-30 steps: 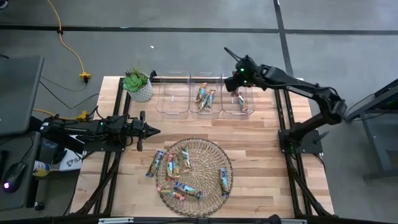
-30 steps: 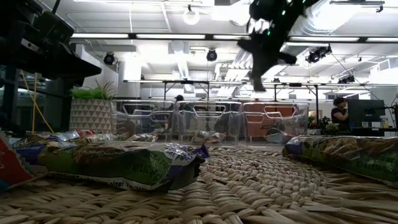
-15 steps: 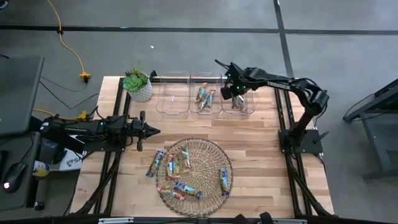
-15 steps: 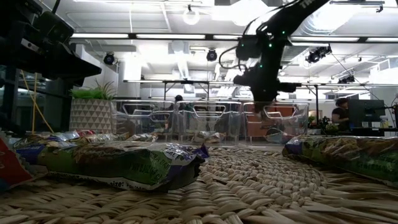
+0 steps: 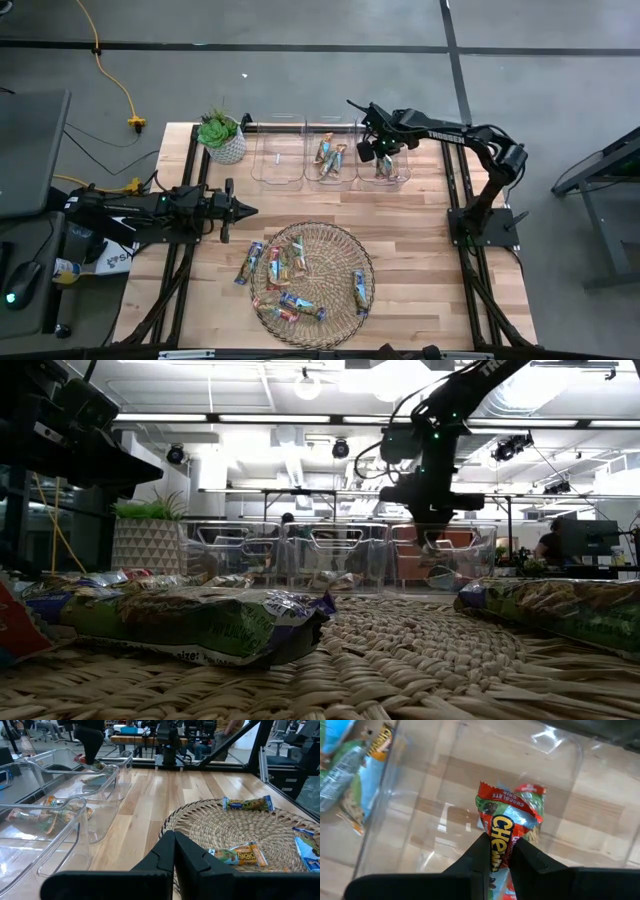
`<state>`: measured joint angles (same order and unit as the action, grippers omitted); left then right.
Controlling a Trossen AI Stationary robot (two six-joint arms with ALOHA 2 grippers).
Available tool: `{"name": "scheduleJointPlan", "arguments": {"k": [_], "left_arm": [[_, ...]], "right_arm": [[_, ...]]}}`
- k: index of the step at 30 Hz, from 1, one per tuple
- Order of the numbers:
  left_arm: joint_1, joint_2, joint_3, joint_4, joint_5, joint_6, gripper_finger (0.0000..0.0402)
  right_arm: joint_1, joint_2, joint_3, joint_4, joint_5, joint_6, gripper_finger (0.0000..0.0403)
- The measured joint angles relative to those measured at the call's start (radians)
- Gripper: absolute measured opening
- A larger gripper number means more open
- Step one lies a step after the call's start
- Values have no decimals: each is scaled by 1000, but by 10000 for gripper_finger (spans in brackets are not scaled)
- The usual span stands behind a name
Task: Pick and place Granola Bars by type
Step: Put the red granola bar into the right transparent bin, then put the blue granola bar into the left transparent bin
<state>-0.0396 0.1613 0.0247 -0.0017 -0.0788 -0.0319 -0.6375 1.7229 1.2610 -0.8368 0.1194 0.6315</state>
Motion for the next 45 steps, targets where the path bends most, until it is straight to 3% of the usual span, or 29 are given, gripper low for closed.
{"name": "scheduleJointPlan", "arguments": {"k": [11, 28, 36, 45], "left_arm": [[0, 0, 0, 0, 0, 0, 1], [0, 0, 0, 0, 0, 0, 1], [0, 0, 0, 0, 0, 0, 1], [0, 0, 0, 0, 0, 0, 1]], "right_arm": [[1, 0, 0, -42, -5, 0, 50], [5, -11, 0, -48, -41, 4, 117], [6, -150, 0, -5, -66, -46, 134], [52, -349, 1, 94, -220, -15, 142]]}}
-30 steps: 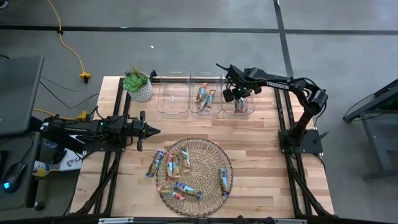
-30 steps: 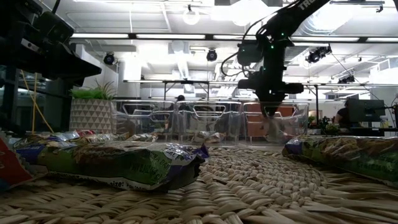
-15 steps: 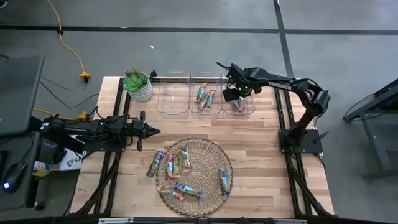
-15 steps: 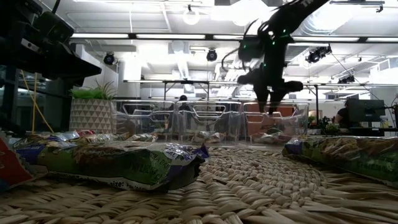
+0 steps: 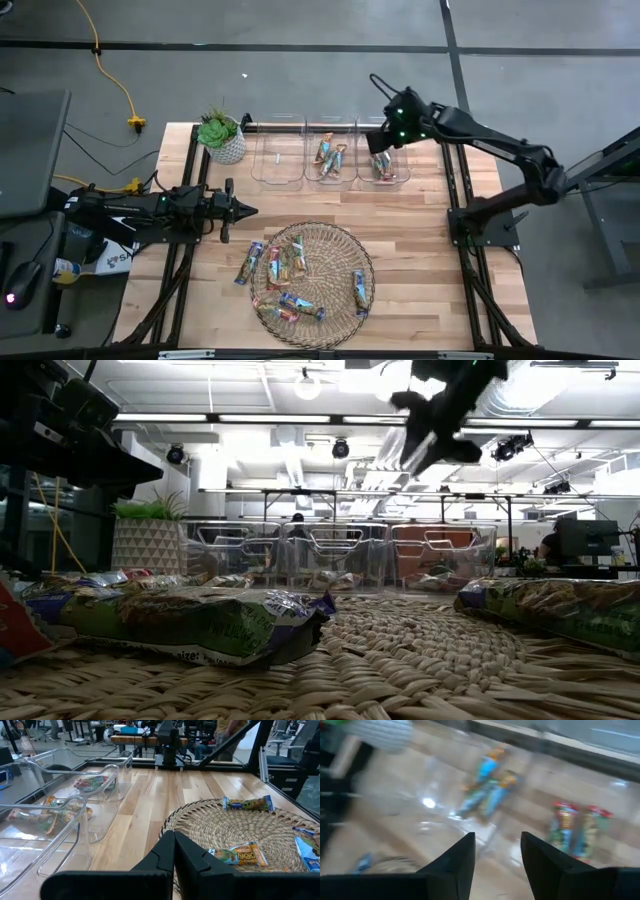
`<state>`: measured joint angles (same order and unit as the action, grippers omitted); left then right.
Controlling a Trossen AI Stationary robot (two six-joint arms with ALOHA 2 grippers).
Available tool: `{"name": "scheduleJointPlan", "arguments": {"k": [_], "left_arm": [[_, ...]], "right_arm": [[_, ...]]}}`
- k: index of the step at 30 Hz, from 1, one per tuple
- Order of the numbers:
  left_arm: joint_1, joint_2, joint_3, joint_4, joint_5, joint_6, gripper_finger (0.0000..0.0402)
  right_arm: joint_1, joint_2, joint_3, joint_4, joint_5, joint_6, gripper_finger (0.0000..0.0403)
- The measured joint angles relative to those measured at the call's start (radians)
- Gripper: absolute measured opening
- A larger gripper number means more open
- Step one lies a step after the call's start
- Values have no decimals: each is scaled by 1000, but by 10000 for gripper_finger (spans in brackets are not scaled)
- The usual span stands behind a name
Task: Pick and place Granola Bars by type
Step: Put the blue granola bar into the left transparent bin
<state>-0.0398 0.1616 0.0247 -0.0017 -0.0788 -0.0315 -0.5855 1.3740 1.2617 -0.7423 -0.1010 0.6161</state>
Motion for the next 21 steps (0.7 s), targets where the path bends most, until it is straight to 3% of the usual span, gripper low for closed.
{"name": "scheduleJointPlan", "arguments": {"k": [9, 21], "left_arm": [[0, 0, 0, 0, 0, 0, 1], [0, 0, 0, 0, 0, 0, 1]], "right_arm": [[169, -121, 0, 101, -148, 146, 143], [474, -146, 0, 216, -124, 346, 142]]}}
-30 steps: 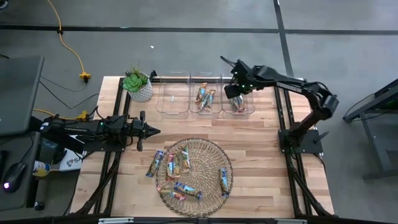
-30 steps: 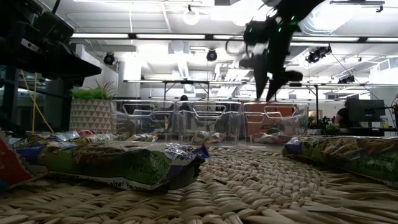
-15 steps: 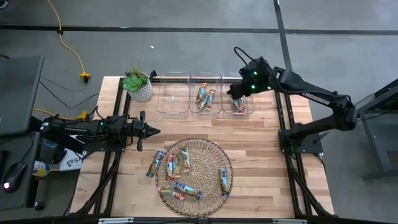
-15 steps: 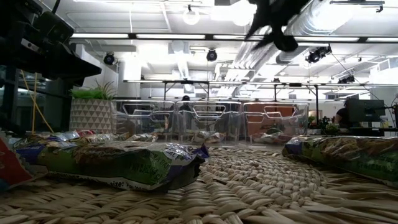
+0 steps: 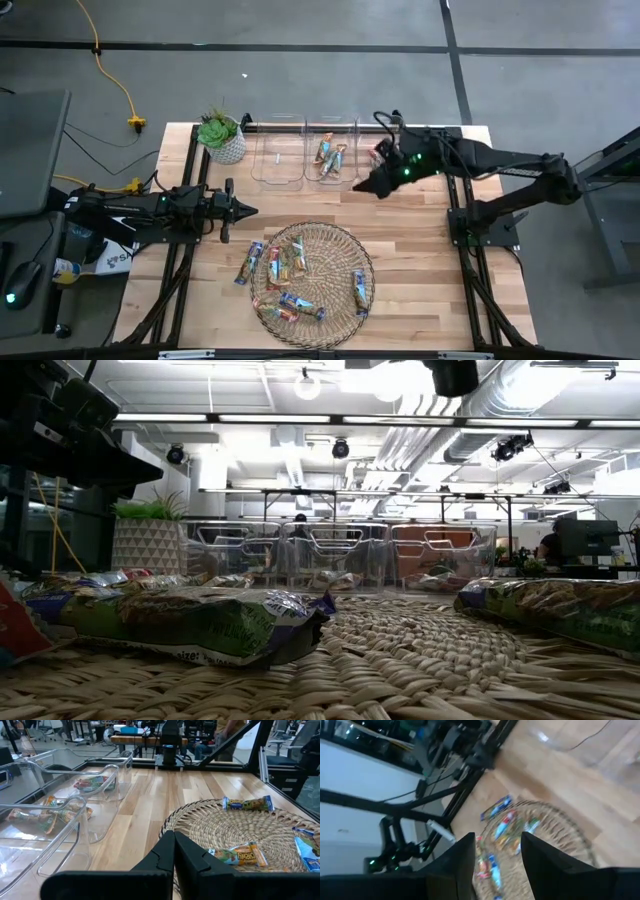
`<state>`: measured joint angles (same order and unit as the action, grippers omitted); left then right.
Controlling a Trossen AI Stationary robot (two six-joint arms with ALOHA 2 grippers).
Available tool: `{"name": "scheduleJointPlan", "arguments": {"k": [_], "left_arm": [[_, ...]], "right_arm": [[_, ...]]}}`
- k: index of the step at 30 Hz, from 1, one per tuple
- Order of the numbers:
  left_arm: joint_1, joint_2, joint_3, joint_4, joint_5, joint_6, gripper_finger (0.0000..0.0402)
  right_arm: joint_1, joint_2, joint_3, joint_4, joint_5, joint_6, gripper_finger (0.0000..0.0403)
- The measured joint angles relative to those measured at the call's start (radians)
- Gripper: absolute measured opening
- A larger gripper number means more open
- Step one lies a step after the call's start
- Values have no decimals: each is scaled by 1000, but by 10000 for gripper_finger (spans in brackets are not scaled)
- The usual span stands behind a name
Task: Pick and place Granola Bars by type
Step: Put the blue granola bar into the left transparent bin
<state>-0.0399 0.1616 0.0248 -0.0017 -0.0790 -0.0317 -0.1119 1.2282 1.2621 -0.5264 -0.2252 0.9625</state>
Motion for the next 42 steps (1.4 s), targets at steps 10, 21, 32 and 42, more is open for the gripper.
{"name": "scheduleJointPlan", "arguments": {"k": [10, 21, 32, 42], "left_arm": [[0, 0, 0, 0, 0, 0, 1], [0, 0, 0, 0, 0, 0, 1], [0, 0, 0, 0, 0, 0, 1], [0, 0, 0, 0, 0, 0, 1]], "right_arm": [[220, 0, 0, 25, 152, 264, 142], [445, 43, 0, 37, 338, 542, 142], [582, 271, 0, 106, 238, 787, 142], [647, 502, -1, 104, 54, 945, 142]]}}
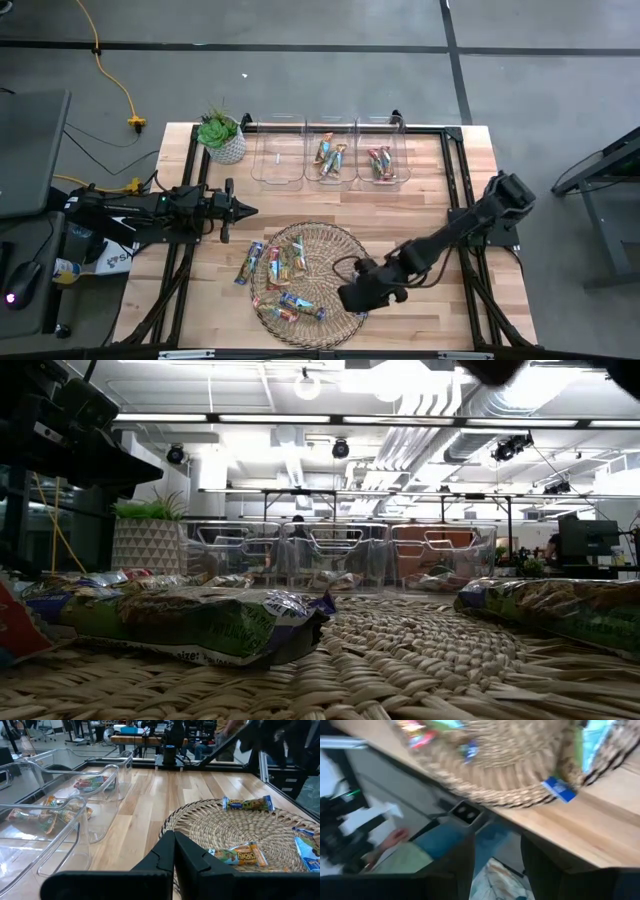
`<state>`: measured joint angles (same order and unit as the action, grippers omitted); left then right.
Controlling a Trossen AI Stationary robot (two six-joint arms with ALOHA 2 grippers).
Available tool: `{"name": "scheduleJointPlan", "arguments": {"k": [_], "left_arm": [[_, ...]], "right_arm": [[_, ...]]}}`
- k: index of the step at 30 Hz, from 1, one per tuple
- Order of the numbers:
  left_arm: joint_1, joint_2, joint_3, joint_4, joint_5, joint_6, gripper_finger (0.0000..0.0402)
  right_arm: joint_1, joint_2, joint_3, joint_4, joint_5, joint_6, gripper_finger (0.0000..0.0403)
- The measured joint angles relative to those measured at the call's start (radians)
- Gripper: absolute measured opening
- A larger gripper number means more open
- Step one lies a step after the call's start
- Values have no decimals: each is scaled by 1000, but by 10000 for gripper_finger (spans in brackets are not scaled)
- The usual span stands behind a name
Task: Pick and place Granola Bars by type
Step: Put the blue granola bar into the left transparent bin
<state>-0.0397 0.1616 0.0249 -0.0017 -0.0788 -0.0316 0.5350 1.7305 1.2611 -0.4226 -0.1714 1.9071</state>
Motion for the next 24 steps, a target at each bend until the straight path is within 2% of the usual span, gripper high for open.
{"name": "scheduleJointPlan", "arguments": {"k": [4, 10, 14, 24], "left_arm": [[0, 0, 0, 0, 0, 0, 1], [0, 0, 0, 0, 0, 0, 1], [0, 0, 0, 0, 0, 0, 1], [0, 0, 0, 0, 0, 0, 1]], "right_arm": [[3, 57, 0, -18, 9, 8, 142], [3, 84, 0, -145, 87, -5, 142], [-2, 84, 0, -210, 140, -52, 142], [-34, 84, 0, -221, 249, -229, 156]]}}
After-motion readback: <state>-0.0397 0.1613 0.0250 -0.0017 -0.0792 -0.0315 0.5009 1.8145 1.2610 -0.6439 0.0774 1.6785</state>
